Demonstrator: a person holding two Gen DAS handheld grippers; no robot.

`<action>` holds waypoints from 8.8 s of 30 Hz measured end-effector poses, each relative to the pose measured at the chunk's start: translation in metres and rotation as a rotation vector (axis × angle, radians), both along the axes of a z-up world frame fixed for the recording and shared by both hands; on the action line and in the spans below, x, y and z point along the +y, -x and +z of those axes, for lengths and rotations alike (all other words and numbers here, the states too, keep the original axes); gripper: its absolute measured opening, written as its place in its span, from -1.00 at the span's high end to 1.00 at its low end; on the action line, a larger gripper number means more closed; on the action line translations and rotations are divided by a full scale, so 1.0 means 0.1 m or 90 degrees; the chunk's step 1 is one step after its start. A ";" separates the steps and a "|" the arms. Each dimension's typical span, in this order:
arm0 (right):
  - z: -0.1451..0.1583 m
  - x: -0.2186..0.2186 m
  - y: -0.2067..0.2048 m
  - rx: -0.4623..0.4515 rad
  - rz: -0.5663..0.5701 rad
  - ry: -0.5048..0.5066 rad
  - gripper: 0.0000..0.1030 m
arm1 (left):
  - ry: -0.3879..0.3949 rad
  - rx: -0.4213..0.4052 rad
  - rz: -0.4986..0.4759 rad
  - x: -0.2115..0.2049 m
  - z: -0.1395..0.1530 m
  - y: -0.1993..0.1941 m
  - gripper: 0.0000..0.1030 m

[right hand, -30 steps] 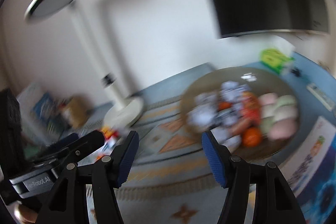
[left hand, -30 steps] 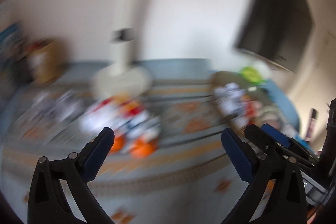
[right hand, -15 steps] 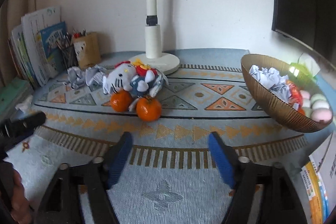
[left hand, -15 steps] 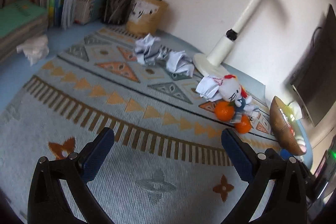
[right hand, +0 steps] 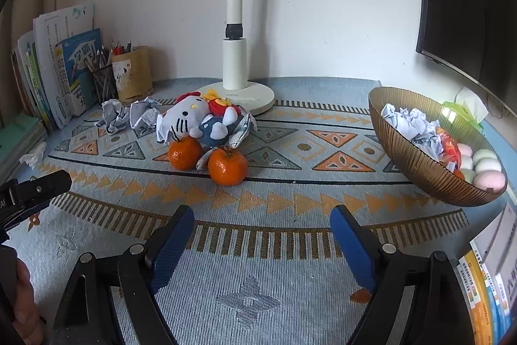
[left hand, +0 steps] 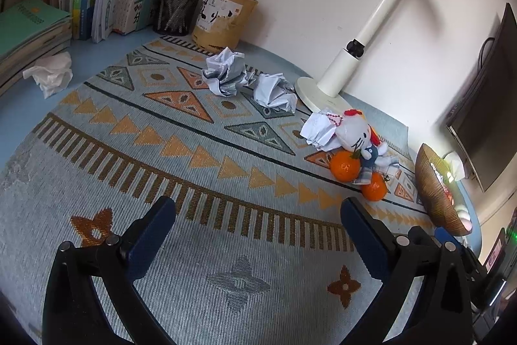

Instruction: Organize objects

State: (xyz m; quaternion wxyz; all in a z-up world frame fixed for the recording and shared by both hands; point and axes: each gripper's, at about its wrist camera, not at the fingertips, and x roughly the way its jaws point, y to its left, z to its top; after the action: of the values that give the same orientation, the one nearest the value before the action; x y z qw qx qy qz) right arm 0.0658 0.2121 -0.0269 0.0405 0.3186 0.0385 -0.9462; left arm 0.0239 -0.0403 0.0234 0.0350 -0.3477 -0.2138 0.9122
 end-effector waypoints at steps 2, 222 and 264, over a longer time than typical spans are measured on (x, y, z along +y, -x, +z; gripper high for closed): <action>0.00 0.00 0.00 0.000 0.002 -0.002 -0.66 | 0.000 -0.001 0.001 0.00 0.00 0.00 -0.98; 0.10 1.11 -0.69 -0.038 -0.037 0.157 0.60 | 0.165 -0.037 -0.071 0.25 0.01 0.27 0.00; 0.67 1.33 -0.30 0.019 -0.116 0.109 -0.50 | 0.188 0.133 -0.262 1.73 1.21 0.23 -0.98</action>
State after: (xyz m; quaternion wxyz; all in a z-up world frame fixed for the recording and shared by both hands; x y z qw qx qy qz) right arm 0.0961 0.3456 0.0404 -0.0189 0.3018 -0.0710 -0.9505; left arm 0.0007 0.1331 0.1441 0.1905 -0.2893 0.0019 0.9381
